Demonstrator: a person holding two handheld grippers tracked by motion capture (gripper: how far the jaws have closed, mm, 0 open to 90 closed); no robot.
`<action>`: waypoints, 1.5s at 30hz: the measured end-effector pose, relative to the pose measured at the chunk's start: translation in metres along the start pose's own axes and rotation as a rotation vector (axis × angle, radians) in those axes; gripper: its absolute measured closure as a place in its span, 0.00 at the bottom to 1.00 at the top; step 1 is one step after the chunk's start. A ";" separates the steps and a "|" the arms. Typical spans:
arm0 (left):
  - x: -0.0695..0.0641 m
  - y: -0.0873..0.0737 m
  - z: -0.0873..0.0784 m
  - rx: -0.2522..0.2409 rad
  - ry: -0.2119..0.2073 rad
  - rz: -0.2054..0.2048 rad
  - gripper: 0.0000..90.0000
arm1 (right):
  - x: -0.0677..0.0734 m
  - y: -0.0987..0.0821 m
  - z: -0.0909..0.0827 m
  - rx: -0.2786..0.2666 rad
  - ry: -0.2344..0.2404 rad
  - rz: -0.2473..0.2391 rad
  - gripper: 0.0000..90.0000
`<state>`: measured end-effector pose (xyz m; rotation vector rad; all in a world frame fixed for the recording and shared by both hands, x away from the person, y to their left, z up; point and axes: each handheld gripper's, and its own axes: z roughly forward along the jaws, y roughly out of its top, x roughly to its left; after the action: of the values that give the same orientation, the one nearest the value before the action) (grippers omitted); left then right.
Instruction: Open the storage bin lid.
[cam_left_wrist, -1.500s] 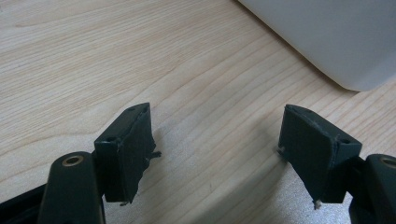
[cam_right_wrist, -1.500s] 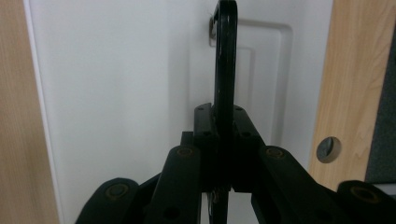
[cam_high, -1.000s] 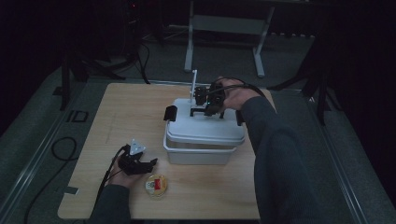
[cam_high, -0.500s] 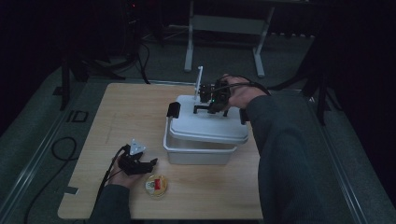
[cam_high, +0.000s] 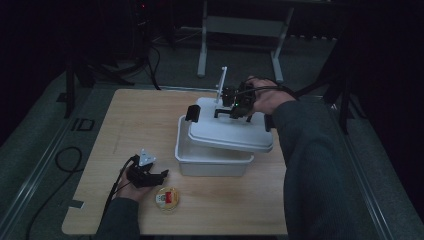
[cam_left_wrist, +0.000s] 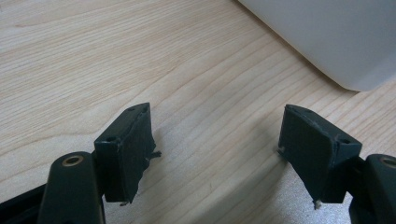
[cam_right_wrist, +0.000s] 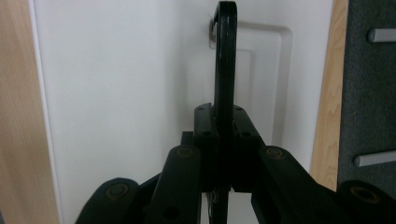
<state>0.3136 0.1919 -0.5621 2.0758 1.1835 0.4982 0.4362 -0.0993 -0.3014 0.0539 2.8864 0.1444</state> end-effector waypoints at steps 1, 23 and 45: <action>0.000 0.000 0.000 -0.001 0.000 0.000 0.29 | 0.000 -0.002 -0.001 0.003 0.000 0.004 0.94; 0.000 0.000 0.000 -0.001 0.001 0.001 0.29 | -0.005 -0.035 -0.013 -0.004 -0.027 0.079 0.94; 0.000 0.000 0.000 0.000 0.001 0.000 0.29 | -0.009 -0.066 -0.008 0.006 -0.042 0.145 0.94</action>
<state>0.3135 0.1917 -0.5622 2.0758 1.1837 0.4990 0.4411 -0.1659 -0.2978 0.2651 2.8402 0.1589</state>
